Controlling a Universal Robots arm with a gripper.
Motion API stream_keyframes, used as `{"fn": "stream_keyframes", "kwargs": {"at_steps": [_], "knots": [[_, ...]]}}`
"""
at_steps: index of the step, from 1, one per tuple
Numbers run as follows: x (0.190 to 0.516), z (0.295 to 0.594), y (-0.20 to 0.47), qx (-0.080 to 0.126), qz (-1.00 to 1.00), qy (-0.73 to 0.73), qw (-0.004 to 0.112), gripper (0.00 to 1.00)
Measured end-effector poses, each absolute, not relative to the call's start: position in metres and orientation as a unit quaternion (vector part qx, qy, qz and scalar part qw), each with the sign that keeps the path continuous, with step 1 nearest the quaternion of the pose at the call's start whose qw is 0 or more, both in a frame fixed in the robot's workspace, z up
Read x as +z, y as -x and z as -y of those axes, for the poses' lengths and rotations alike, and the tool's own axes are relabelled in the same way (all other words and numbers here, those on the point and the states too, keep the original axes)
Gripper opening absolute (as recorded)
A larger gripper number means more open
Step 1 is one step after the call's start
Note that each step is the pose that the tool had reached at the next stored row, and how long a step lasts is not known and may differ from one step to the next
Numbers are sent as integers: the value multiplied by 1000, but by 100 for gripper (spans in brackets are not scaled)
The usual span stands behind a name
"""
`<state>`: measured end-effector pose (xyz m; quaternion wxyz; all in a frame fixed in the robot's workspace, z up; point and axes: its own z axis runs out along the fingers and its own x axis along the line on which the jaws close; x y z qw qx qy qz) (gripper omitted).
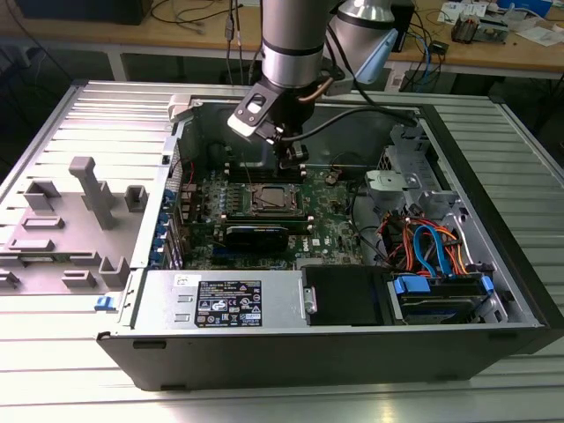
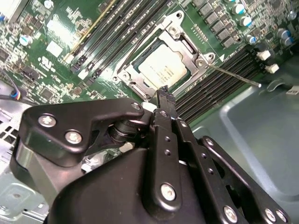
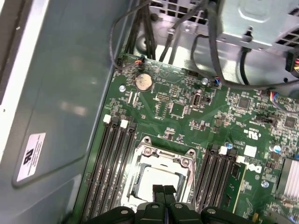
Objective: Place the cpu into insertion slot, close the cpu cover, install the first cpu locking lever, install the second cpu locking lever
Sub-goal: 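Install the first cpu locking lever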
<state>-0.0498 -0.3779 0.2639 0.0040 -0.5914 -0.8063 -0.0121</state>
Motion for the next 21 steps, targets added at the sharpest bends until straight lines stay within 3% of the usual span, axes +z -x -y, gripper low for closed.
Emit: {"fn": "stream_keyframes", "kwargs": {"at_steps": [21], "knots": [[264, 378, 51, -12, 823, 567, 4, 11]]}}
